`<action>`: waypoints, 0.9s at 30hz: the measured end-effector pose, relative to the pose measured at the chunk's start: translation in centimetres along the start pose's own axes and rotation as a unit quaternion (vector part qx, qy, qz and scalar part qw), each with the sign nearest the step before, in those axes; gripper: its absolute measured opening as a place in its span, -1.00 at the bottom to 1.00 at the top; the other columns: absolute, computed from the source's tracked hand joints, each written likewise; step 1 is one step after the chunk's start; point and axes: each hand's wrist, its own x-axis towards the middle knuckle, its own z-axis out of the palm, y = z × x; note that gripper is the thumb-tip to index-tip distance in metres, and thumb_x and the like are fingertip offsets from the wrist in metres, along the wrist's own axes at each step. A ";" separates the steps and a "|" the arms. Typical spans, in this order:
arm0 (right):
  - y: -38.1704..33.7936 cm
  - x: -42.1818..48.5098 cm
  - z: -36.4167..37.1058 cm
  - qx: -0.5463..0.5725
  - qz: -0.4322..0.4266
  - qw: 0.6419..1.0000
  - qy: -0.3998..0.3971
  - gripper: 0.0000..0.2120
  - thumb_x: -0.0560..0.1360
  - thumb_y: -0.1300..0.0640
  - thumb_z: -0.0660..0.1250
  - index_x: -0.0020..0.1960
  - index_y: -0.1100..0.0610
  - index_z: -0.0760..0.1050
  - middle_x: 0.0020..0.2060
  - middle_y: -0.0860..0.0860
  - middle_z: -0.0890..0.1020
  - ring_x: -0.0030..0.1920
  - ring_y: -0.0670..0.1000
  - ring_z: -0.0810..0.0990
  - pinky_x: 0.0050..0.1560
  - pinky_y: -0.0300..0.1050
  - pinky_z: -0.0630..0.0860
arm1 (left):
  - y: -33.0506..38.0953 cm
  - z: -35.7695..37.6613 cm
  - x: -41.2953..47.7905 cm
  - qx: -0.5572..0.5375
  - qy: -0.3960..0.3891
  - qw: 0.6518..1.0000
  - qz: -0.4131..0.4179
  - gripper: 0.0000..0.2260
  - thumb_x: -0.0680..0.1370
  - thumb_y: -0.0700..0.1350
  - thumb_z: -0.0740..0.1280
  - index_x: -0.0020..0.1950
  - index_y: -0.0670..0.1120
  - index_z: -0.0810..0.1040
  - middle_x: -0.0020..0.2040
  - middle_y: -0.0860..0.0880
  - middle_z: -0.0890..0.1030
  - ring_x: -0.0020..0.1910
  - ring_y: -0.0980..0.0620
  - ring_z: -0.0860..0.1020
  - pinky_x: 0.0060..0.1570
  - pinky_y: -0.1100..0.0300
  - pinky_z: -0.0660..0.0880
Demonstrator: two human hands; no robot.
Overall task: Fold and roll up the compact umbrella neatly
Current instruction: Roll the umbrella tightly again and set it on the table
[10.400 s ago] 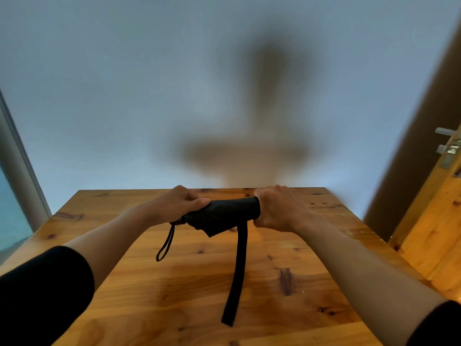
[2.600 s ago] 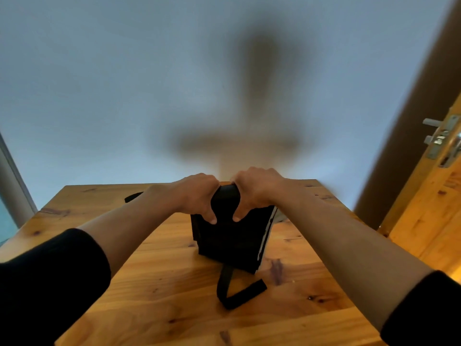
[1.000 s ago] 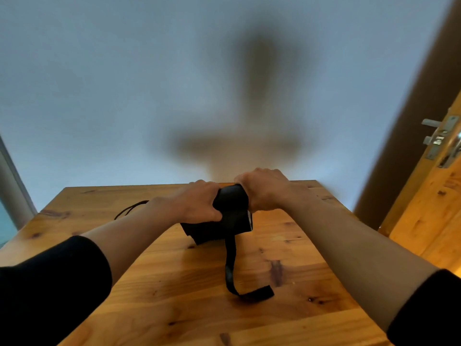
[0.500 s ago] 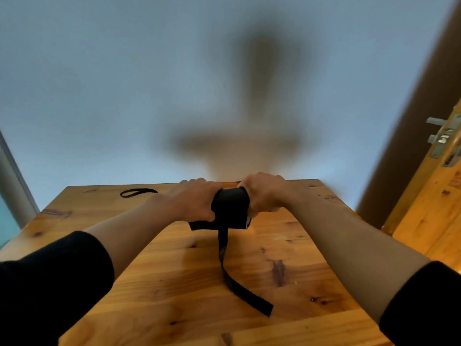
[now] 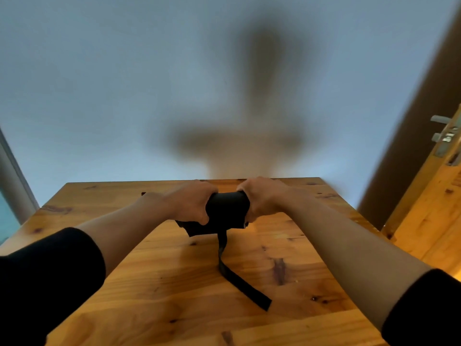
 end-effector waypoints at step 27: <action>-2.0 -0.2 0.6 -0.091 -0.044 0.994 0.043 -0.54 0.39 -0.01 0.51 0.20 -0.06 0.40 0.00 -0.04 0.60 -0.01 0.04 0.57 -0.07 0.00 0.54 | -1.1 -1.3 -0.7 -0.176 -0.102 0.979 -0.019 -0.80 0.38 -0.25 0.45 -0.17 0.01 0.51 -0.40 0.06 0.57 -0.51 0.18 0.57 -0.49 0.40 0.41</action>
